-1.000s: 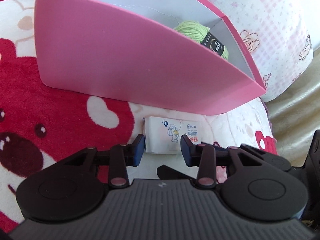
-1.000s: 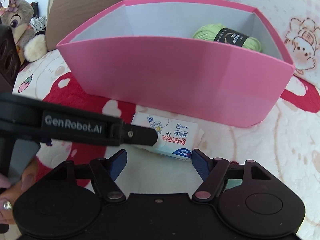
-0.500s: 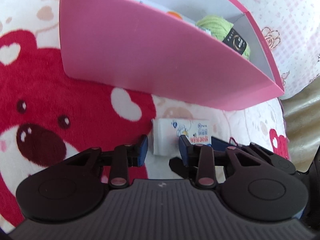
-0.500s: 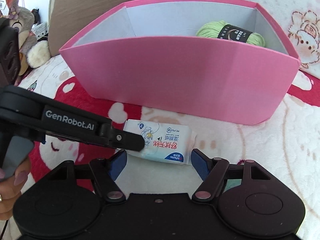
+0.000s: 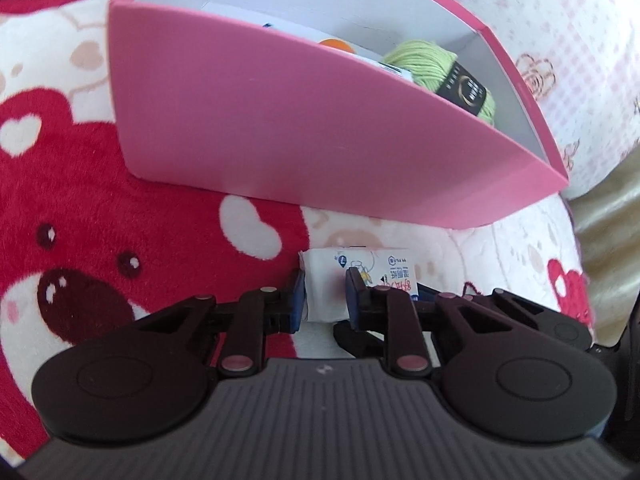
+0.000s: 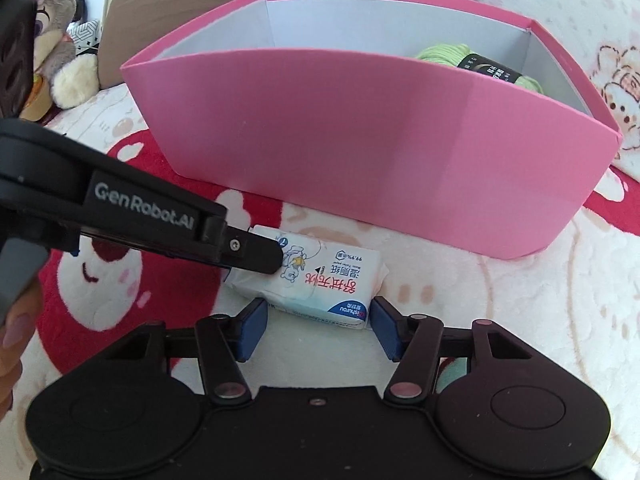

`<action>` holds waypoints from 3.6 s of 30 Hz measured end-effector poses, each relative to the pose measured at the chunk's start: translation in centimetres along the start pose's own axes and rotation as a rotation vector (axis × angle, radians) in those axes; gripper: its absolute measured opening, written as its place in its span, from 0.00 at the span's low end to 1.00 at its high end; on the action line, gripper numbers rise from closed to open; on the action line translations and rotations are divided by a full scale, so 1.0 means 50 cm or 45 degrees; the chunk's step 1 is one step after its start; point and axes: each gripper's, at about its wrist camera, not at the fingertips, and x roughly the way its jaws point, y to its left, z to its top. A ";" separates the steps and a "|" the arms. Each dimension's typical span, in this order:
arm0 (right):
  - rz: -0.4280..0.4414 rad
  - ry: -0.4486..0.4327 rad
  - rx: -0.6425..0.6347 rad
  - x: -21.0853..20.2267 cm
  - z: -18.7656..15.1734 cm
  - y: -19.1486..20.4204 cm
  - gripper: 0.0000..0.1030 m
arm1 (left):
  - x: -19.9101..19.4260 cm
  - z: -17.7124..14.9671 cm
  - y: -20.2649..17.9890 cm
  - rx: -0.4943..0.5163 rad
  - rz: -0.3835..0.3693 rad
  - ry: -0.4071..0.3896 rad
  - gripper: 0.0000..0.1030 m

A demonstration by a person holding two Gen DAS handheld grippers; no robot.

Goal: Organize objects
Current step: 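Close the left gripper on the white tissue packet, then lift the white packet with the left gripper and carry it over the pink box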

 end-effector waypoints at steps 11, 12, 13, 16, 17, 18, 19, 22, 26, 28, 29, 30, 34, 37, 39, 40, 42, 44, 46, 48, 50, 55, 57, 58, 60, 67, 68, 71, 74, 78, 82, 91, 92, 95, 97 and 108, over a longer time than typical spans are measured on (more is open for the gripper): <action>-0.027 0.027 -0.019 -0.016 0.009 0.021 0.61 | -0.018 -0.003 -0.015 -0.002 0.003 0.032 0.23; -0.029 0.040 -0.013 -0.016 0.012 0.023 0.61 | -0.020 -0.001 -0.015 -0.001 0.003 0.034 0.23; -0.027 0.057 -0.014 -0.015 0.015 0.027 0.61 | -0.029 -0.001 -0.002 0.007 0.013 0.042 0.24; -0.016 0.065 -0.014 -0.018 0.016 0.035 0.61 | -0.037 -0.007 0.004 0.008 0.032 0.052 0.25; -0.011 0.071 -0.011 -0.018 0.017 0.035 0.62 | -0.038 -0.007 0.003 0.008 0.037 0.056 0.25; -0.013 0.072 -0.016 -0.020 0.018 0.036 0.62 | -0.039 -0.007 0.002 0.011 0.038 0.055 0.25; -0.014 0.069 -0.014 -0.022 0.019 0.036 0.62 | -0.037 -0.008 0.000 0.011 0.038 0.051 0.25; 0.001 0.057 0.011 -0.031 0.022 0.034 0.63 | -0.044 -0.004 -0.009 0.027 0.032 0.039 0.25; 0.026 0.039 0.030 -0.050 0.027 0.034 0.64 | -0.070 -0.001 -0.013 0.044 0.018 0.023 0.25; 0.043 0.048 0.056 -0.057 0.028 0.034 0.65 | -0.095 -0.002 -0.012 0.054 -0.002 0.022 0.25; 0.049 0.062 0.068 -0.059 0.030 0.036 0.66 | -0.103 -0.003 -0.014 0.064 -0.008 0.026 0.25; 0.053 0.072 0.072 -0.063 0.031 0.040 0.66 | -0.109 -0.004 -0.018 0.073 -0.008 0.029 0.25; 0.074 0.069 0.088 -0.083 0.032 0.047 0.67 | -0.136 -0.010 -0.028 0.116 0.003 0.021 0.26; 0.066 0.062 0.082 -0.099 0.027 0.063 0.67 | -0.155 -0.013 -0.031 0.124 -0.005 0.020 0.26; 0.062 0.051 0.080 -0.123 0.014 0.061 0.67 | -0.166 -0.015 -0.034 0.134 -0.006 0.017 0.26; 0.061 0.047 0.079 -0.124 0.015 0.061 0.67 | -0.172 -0.017 -0.036 0.143 -0.006 0.017 0.26; 0.045 0.031 0.058 -0.135 0.016 0.068 0.68 | -0.181 -0.020 -0.040 0.161 -0.009 0.019 0.26; 0.046 0.008 0.050 -0.156 0.022 0.072 0.69 | -0.193 -0.022 -0.042 0.172 -0.011 0.024 0.26; 0.042 -0.007 0.043 -0.173 0.022 0.078 0.69 | -0.208 -0.025 -0.040 0.157 -0.035 0.021 0.28; 0.033 -0.029 0.021 -0.185 0.024 0.084 0.70 | -0.220 -0.026 -0.037 0.141 -0.047 0.012 0.28; 0.029 -0.045 0.016 -0.193 0.027 0.088 0.70 | -0.231 -0.027 -0.037 0.138 -0.053 -0.001 0.28; 0.042 -0.083 0.033 -0.227 0.024 0.094 0.71 | -0.263 -0.029 -0.047 0.161 -0.059 -0.018 0.28; 0.038 -0.102 0.030 -0.239 0.022 0.099 0.71 | -0.275 -0.030 -0.051 0.172 -0.062 -0.022 0.28; 0.038 -0.108 0.029 -0.244 0.021 0.102 0.71 | -0.281 -0.031 -0.054 0.175 -0.059 -0.022 0.28; 0.037 -0.120 0.029 -0.256 0.019 0.108 0.72 | -0.294 -0.034 -0.064 0.201 -0.053 -0.026 0.29; -0.036 -0.123 -0.012 -0.307 0.016 0.144 0.73 | -0.334 -0.047 -0.083 0.194 -0.062 -0.045 0.29; -0.036 -0.124 -0.016 -0.313 0.016 0.145 0.73 | -0.340 -0.047 -0.084 0.191 -0.069 -0.048 0.29; -0.044 -0.134 -0.028 -0.331 0.021 0.147 0.74 | -0.356 -0.045 -0.094 0.212 -0.084 -0.051 0.29; -0.063 -0.141 -0.032 -0.345 0.031 0.144 0.75 | -0.376 -0.043 -0.106 0.243 -0.113 -0.082 0.29; -0.077 -0.183 -0.020 -0.367 0.049 0.135 0.75 | -0.403 -0.033 -0.123 0.284 -0.147 -0.133 0.30; -0.090 -0.221 -0.010 -0.384 0.071 0.128 0.76 | -0.415 -0.007 -0.143 0.319 -0.149 -0.151 0.30; -0.155 -0.317 -0.025 -0.402 0.145 0.115 0.76 | -0.438 0.075 -0.178 0.395 -0.146 -0.210 0.32; -0.158 -0.326 -0.027 -0.404 0.156 0.113 0.76 | -0.442 0.083 -0.182 0.410 -0.149 -0.226 0.33; -0.137 -0.384 -0.049 -0.413 0.182 0.107 0.77 | -0.454 0.107 -0.186 0.409 -0.136 -0.267 0.34; -0.134 -0.403 -0.071 -0.415 0.199 0.104 0.77 | -0.458 0.130 -0.184 0.384 -0.148 -0.274 0.34; -0.093 -0.398 -0.041 -0.366 0.278 0.033 0.78 | -0.390 0.224 -0.199 0.336 -0.129 -0.261 0.34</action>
